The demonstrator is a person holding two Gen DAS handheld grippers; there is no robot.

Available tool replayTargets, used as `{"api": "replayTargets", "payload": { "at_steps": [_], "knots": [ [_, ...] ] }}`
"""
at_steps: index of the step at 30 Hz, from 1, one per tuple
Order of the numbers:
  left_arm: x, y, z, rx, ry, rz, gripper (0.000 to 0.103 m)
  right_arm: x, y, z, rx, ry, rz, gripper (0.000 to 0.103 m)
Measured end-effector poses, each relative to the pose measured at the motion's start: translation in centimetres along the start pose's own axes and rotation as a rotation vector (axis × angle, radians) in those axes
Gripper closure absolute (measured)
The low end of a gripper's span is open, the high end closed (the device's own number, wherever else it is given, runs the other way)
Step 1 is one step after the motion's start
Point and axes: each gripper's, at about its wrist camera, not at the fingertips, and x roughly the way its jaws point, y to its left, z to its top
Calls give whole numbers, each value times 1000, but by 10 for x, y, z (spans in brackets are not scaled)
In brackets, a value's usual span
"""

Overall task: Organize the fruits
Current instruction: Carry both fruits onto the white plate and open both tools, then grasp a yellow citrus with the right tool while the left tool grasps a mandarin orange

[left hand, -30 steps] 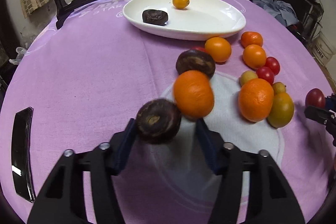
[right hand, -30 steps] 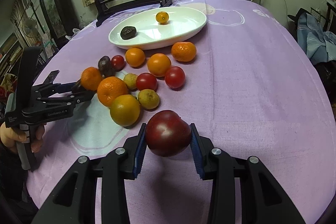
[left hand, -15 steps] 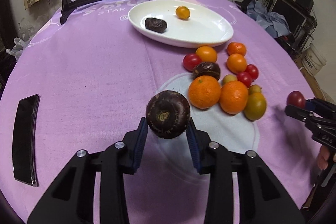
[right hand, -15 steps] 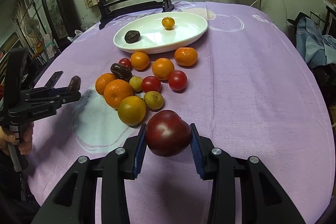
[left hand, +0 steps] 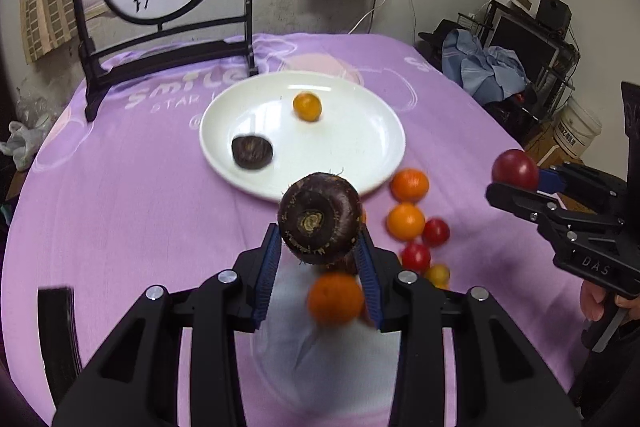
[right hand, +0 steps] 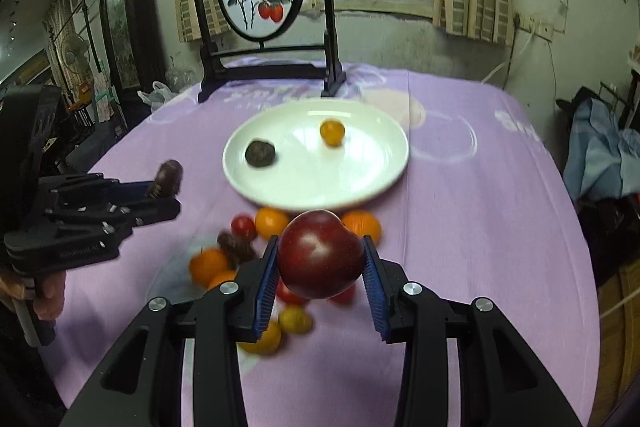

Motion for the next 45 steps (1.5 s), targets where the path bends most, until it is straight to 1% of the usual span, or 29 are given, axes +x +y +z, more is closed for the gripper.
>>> {"api": "replayTargets", "payload": {
  "at_steps": [3, 6, 8, 9, 11, 14, 15, 16, 18, 20, 21, 23, 25, 27, 30, 32, 36, 38, 41, 45],
  "knots": [
    [25, 2, 28, -13, 4, -1, 66, 27, -10, 26, 30, 13, 6, 63],
    [63, 7, 47, -40, 53, 16, 66, 64, -21, 43, 64, 65, 6, 63],
    [82, 8, 54, -34, 75, 26, 67, 85, -25, 47, 69, 102, 3, 63],
    [91, 8, 58, -28, 76, 36, 67, 95, -26, 48, 63, 117, -12, 63],
    [102, 8, 60, -16, 86, 53, 67, 110, -26, 49, 50, 135, -19, 63],
    [115, 11, 65, -23, 97, 57, 67, 128, -28, 49, 54, 156, -6, 62],
    [120, 13, 66, -31, 103, 78, 67, 135, -29, 49, 56, 173, -2, 61],
    [122, 16, 66, -42, 109, 87, 67, 137, -30, 50, 63, 170, -4, 59],
    [119, 20, 63, -61, 108, 73, 64, 130, -33, 49, 87, 142, 4, 44],
    [113, 22, 59, -66, 102, 85, 55, 122, -34, 49, 91, 121, 17, 44],
    [108, 22, 56, -63, 96, 95, 53, 116, -35, 47, 87, 112, 13, 44],
    [98, 21, 48, -57, 87, 104, 43, 104, -36, 39, 92, 111, 16, 43],
    [88, 20, 38, -52, 81, 104, 38, 96, -36, 30, 93, 121, 14, 42],
    [81, 20, 28, -55, 82, 99, 35, 84, -35, 16, 78, 125, -3, 39],
    [64, 19, 10, -59, 71, 105, 29, 68, -30, -4, 41, 135, -24, 38],
    [53, 20, 0, -68, 58, 102, 22, 56, -26, -20, 24, 140, -26, 38],
    [30, 20, -23, -91, 35, 102, 19, 35, -14, -45, 4, 149, -11, 38],
    [22, 20, -34, -101, 32, 100, 16, 26, -6, -58, 1, 150, 1, 38],
    [12, 19, -52, -110, 26, 113, 15, 18, 8, -75, -5, 162, 22, 38],
    [6, 18, -75, -121, 47, 123, 13, 16, 25, -94, -21, 192, 42, 38]
  ]
}}
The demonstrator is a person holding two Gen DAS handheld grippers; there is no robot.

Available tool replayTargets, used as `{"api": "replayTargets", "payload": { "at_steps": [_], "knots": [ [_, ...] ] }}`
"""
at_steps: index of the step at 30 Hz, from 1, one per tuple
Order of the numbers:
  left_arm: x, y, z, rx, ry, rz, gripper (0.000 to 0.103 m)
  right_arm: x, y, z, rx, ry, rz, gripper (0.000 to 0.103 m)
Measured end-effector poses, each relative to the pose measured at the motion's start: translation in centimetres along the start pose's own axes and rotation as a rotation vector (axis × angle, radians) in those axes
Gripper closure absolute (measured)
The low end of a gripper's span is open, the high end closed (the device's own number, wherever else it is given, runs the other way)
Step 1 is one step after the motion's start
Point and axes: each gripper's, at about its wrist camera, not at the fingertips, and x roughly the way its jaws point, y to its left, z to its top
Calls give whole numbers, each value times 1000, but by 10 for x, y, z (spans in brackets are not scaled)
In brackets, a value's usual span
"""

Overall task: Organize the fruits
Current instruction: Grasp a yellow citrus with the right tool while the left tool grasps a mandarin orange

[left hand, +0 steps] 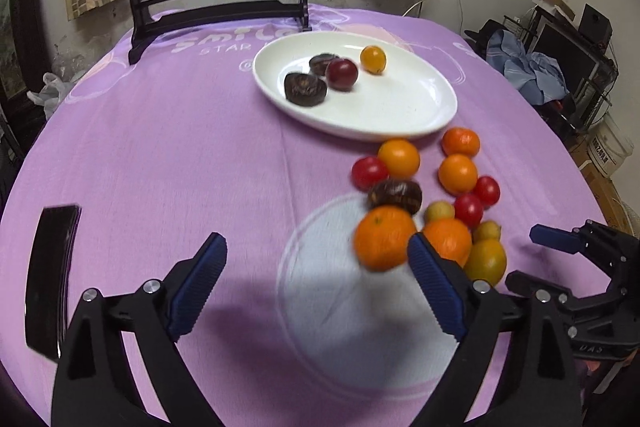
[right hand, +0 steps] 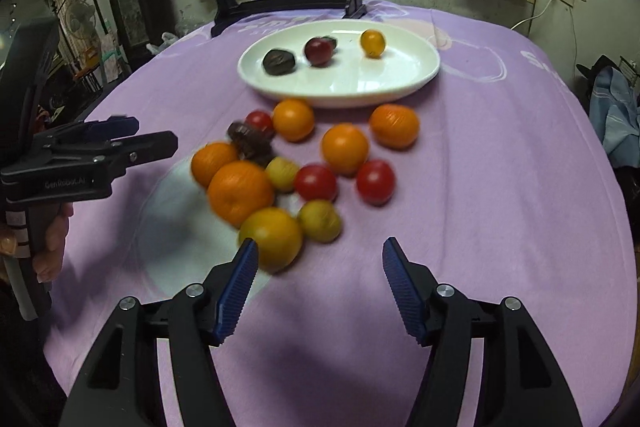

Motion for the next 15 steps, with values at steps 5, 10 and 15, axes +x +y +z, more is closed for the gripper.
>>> {"api": "replayTargets", "payload": {
  "at_steps": [5, 10, 15],
  "knots": [
    [4, 8, -16, -14, 23, 16, 11, 9, 15, -9, -20, 37, 1, 38],
    [11, 15, -19, -36, 45, 2, 10, 19, 24, -5, -29, 57, 2, 38],
    [17, 17, -20, -45, 62, -8, 10, 33, 31, 7, -36, 62, -16, 40]
  ]
}}
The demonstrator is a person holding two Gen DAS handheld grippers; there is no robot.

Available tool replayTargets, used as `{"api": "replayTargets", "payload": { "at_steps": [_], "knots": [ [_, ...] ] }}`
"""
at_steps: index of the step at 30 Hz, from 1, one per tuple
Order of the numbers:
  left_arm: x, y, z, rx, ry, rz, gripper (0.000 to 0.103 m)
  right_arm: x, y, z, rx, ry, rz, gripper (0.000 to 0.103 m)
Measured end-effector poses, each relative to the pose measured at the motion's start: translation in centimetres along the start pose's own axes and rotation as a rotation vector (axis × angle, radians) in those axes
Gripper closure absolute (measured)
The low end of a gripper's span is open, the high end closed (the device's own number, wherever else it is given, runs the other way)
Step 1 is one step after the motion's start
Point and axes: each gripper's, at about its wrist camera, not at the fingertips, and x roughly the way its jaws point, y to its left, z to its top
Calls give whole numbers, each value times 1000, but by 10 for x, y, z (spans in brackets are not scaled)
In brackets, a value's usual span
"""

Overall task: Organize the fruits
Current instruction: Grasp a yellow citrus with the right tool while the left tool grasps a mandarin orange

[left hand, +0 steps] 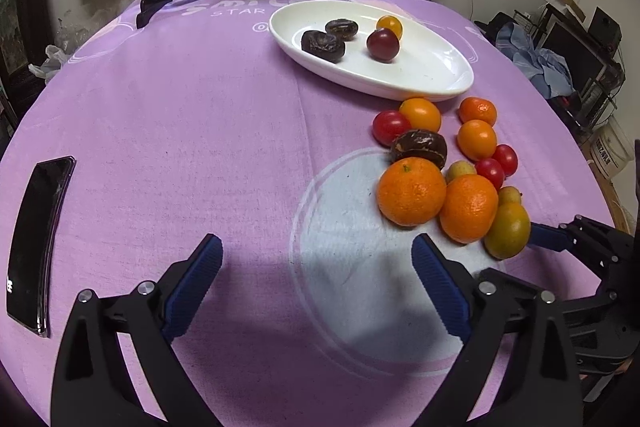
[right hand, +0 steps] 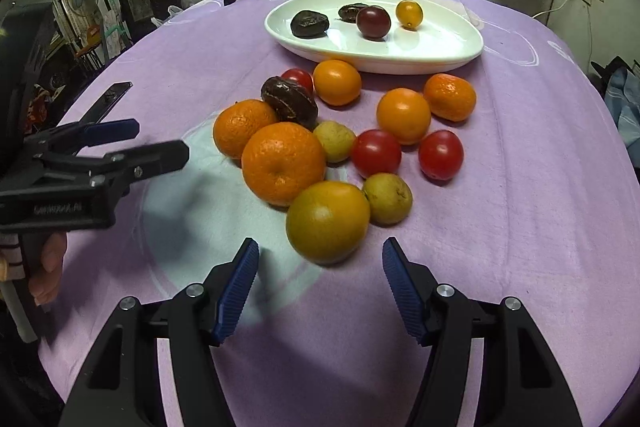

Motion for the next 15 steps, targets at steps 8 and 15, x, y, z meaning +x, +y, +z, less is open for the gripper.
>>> {"api": "replayTargets", "payload": {
  "at_steps": [8, 15],
  "knots": [
    [8, -1, -2, 4, 25, 0, 10, 5, -6, 11, 25, -17, -19, 63],
    [11, -16, -3, 56, 40, 10, 10, -5, -19, -3, 59, -31, 8, 63]
  ]
}}
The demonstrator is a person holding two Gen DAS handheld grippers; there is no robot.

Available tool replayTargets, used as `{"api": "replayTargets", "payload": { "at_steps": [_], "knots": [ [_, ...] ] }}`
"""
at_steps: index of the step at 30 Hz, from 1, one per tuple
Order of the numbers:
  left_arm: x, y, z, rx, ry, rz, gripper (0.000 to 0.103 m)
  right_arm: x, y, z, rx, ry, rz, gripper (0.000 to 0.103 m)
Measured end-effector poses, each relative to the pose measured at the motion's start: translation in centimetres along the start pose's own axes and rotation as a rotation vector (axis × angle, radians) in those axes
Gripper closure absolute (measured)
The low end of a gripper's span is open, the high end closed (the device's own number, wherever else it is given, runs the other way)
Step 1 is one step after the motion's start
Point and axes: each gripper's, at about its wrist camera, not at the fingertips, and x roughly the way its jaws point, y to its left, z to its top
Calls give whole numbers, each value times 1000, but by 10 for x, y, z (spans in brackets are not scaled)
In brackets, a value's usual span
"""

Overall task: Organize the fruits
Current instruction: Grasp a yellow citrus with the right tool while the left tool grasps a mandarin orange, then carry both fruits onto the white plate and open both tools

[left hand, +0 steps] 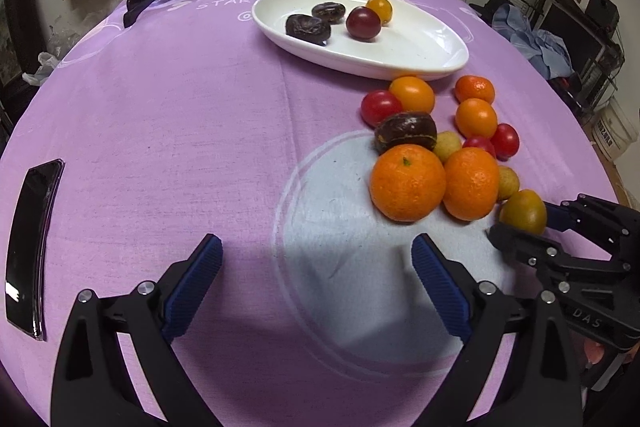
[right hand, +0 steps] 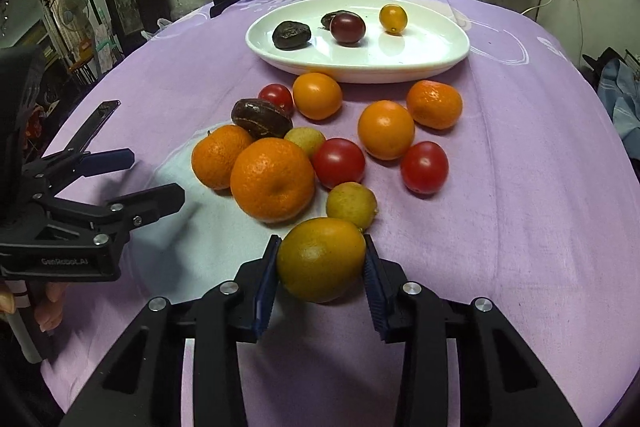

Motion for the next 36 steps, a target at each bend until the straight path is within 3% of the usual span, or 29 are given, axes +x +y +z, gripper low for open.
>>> {"api": "replayTargets", "payload": {
  "at_steps": [14, 17, 24, 25, 27, 28, 29, 31, 36],
  "knots": [
    [15, -32, 12, 88, -1, 32, 10, -21, -14, -15, 27, -49, 29, 63],
    [20, -32, 14, 86, 18, 22, 18, -25, -15, -17, 29, -60, 30, 63],
    [30, -38, 25, 108, 22, 26, 22, -28, -19, -21, 39, -59, 37, 63],
    [31, -39, 27, 115, 18, 22, 27, -28, -19, -21, 39, -61, 37, 63],
    [31, -44, 30, 138, 0, -2, 42, -29, -19, -21, 38, -63, 37, 63],
    [30, -48, 30, 151, -4, -15, 56, -30, -19, -21, 38, -64, 36, 63],
    [28, -52, 30, 164, -3, -21, 60, -30, -19, -21, 37, -65, 36, 63],
    [26, -54, 28, 172, 2, -6, 60, -32, -19, -21, 36, -68, 35, 63],
    [7, -44, 24, 131, 12, -56, 61, -39, -20, -17, 26, -84, 24, 63]
  ]
}}
